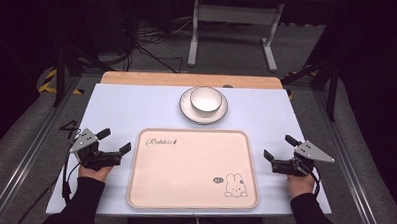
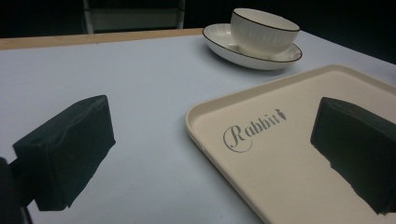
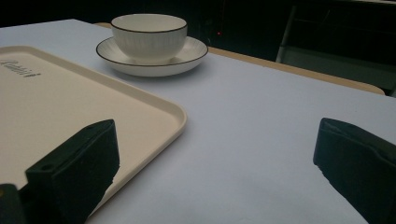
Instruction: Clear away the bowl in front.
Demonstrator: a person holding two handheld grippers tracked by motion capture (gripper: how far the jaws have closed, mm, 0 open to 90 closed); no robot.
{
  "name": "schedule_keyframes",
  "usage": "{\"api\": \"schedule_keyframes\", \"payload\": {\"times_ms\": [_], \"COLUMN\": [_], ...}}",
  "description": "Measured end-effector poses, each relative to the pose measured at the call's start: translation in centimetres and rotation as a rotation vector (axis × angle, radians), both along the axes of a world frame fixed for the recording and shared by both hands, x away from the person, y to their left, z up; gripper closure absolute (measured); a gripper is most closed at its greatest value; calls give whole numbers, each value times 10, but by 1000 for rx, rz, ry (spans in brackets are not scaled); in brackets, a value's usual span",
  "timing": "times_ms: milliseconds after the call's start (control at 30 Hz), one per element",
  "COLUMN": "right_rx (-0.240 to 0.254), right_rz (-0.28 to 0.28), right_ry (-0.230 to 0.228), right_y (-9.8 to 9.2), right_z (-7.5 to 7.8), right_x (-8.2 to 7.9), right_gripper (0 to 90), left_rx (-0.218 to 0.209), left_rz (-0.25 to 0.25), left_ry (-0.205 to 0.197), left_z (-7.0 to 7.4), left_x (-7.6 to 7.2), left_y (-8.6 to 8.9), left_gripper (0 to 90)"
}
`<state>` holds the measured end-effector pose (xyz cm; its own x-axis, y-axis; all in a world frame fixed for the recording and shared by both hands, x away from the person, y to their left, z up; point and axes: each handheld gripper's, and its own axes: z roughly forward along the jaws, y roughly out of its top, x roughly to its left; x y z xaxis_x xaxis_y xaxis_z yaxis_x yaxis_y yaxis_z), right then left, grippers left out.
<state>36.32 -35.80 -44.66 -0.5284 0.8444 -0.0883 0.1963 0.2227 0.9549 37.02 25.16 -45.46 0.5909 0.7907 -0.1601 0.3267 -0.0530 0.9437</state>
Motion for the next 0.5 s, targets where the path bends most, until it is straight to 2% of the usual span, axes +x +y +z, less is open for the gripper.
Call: {"api": "schedule_keyframes", "payload": {"times_ms": [500], "right_rx": [-2], "right_rz": [2], "right_ry": [3], "right_y": [0], "right_z": [0], "right_x": [0], "right_gripper": [9], "left_rx": [-4], "left_rz": [8], "left_ry": [-5], "left_z": [2], "left_x": [-1], "left_y": [1], "left_gripper": [3]}}
